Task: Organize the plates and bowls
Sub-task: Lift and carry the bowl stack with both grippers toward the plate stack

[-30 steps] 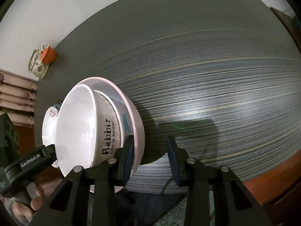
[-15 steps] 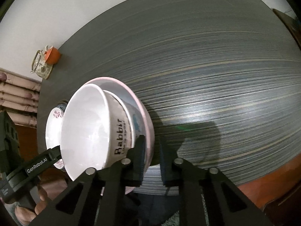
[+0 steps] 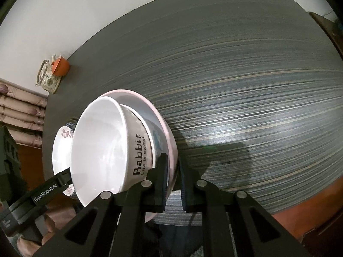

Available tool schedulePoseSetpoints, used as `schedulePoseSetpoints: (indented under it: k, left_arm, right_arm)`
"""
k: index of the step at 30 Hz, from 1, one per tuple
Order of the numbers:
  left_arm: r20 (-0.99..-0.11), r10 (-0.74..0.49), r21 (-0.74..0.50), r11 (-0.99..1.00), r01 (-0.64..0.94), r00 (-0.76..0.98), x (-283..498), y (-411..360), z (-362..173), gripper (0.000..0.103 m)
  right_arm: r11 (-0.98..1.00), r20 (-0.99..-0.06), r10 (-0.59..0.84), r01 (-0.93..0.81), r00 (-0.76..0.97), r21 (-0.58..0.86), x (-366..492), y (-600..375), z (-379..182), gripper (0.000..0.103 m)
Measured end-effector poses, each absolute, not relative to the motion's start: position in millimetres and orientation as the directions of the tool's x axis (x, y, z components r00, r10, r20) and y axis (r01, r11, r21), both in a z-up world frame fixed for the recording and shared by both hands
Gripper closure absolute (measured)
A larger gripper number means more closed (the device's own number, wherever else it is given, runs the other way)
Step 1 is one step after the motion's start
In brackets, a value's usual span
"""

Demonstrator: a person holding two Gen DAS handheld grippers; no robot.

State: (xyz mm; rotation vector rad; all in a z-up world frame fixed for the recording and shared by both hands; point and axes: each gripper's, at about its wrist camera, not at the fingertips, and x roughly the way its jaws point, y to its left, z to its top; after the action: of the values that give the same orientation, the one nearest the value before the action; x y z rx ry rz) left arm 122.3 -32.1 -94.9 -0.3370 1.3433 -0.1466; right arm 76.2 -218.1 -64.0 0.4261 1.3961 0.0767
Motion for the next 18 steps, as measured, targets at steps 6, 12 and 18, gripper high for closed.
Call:
schedulePoseSetpoints:
  k: [6, 12, 18]
  left_arm:
    - [-0.929, -0.287, -0.312, 0.947, -0.077, 0.233, 123.8, -35.7, -94.1, 0.098]
    - [-0.928, -0.289, -0.313, 0.947, -0.075, 0.236, 122.9, -37.5, -92.0, 0.098]
    - [-0.927, -0.289, -0.313, 0.947, -0.071, 0.239, 123.0, -36.5, -93.0, 0.098]
  right_arm:
    - [0.925, -0.937, 0.291, 0.195, 0.194, 0.327, 75.8, -213.3, -63.7, 0.091]
    - [0.928, -0.938, 0.280, 0.194, 0.202, 0.319, 74.5, -209.6, -63.9, 0.091]
    - [0.927, -0.938, 0.277, 0.200, 0.207, 0.318, 75.7, -206.6, -64.4, 0.091]
